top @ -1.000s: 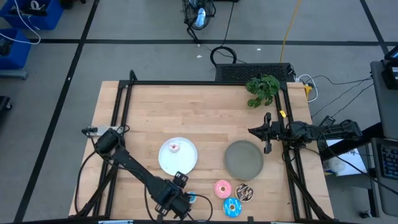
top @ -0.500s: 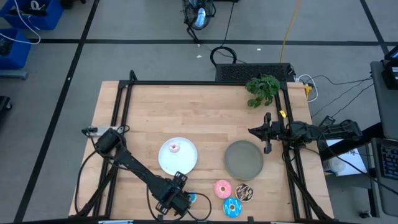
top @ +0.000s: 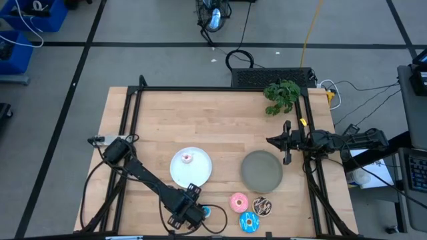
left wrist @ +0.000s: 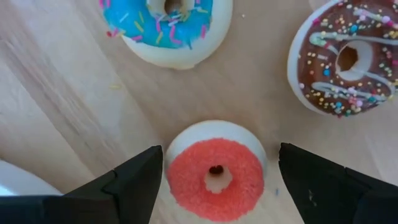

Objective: Pick & Place donuts
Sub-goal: Put the small orange donut on the white plate

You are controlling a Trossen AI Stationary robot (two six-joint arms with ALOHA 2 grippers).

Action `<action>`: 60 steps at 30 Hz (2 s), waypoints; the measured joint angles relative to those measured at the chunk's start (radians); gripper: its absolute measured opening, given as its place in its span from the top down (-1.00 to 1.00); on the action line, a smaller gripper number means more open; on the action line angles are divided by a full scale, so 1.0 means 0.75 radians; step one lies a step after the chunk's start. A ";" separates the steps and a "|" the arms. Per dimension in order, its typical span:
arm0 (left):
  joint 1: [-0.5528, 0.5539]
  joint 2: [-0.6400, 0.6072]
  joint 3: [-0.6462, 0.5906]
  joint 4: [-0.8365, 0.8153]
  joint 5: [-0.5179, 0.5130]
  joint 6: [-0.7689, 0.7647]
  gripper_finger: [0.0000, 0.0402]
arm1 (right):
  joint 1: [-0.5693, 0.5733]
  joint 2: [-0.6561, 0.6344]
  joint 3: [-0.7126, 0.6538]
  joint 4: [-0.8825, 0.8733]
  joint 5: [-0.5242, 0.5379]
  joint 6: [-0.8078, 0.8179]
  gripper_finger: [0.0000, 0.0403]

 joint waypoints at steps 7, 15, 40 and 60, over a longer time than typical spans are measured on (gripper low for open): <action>0.000 0.000 0.000 0.000 0.007 -0.017 -0.39 | 0.000 0.000 0.000 0.000 0.000 0.000 1.00; 0.000 0.000 0.000 0.000 0.008 -0.028 0.00 | 0.000 0.000 0.000 0.000 0.000 0.000 1.00; 0.068 0.000 0.412 -0.440 -0.002 -0.048 0.01 | 0.000 0.000 0.000 -0.001 0.000 -0.001 1.00; 0.106 -0.002 0.562 -0.667 -0.059 -0.069 0.01 | 0.001 0.000 0.000 -0.001 0.000 -0.003 1.00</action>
